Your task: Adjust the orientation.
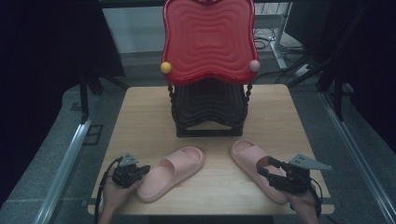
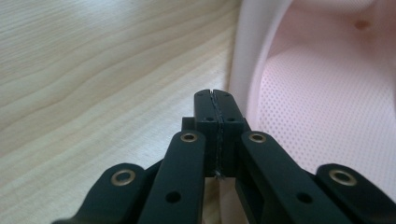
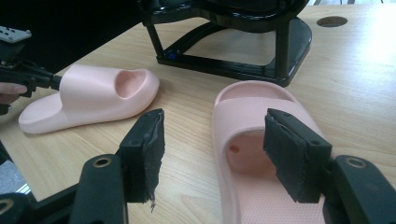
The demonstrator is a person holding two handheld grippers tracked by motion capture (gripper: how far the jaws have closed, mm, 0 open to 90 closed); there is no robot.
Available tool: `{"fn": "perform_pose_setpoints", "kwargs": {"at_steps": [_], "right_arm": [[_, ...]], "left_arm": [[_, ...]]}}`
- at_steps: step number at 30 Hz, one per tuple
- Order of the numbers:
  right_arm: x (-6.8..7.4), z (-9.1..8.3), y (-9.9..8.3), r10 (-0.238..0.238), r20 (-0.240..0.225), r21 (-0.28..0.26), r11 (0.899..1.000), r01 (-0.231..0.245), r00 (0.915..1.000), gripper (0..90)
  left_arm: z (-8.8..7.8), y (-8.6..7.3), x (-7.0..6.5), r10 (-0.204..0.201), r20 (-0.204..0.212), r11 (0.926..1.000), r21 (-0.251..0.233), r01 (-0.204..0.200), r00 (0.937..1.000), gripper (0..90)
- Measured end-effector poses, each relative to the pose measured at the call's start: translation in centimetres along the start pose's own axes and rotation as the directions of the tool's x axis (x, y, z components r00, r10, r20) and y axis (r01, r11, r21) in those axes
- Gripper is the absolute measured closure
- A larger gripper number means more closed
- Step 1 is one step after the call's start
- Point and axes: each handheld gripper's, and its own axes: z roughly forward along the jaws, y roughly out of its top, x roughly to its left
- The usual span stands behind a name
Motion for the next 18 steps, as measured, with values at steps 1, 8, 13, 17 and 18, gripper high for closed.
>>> {"fn": "perform_pose_setpoints", "kwargs": {"at_steps": [1, 8, 13, 17, 18], "right_arm": [[0.0, 0.0, 0.0, 0.000, -0.001, 0.000, 1.000, 0.000, 1.0000, 38.6], [-0.1, 0.4, -0.3, 0.018, -0.001, 0.008, 1.000, -0.018, 0.9998, 38.6], [-0.2, 0.5, -0.3, 0.035, -0.006, 0.013, 0.999, -0.035, 0.9994, 38.6], [0.0, 0.4, -0.3, 0.036, -0.004, 0.008, 0.999, -0.036, 0.9993, 38.6], [0.0, 0.4, -0.3, 0.034, -0.006, 0.009, 0.999, -0.034, 0.9994, 38.6]], "left_arm": [[-0.1, 0.0, -0.2, -0.001, 0.016, 1.0000, -0.002, 0.001, 0.9999, 89.8], [-0.3, -0.8, -2.2, -0.038, 0.082, 0.9987, -0.031, 0.041, 0.9959, 89.9], [-0.2, -1.2, -3.5, -0.025, 0.101, 0.9995, -0.015, 0.027, 0.9945, 89.9], [0.1, -1.2, -4.4, -0.008, 0.125, 1.0000, 0.001, 0.008, 0.9922, 89.8], [0.2, -1.2, -4.8, 0.002, 0.135, 1.0000, 0.004, -0.003, 0.9909, 89.8]]}}
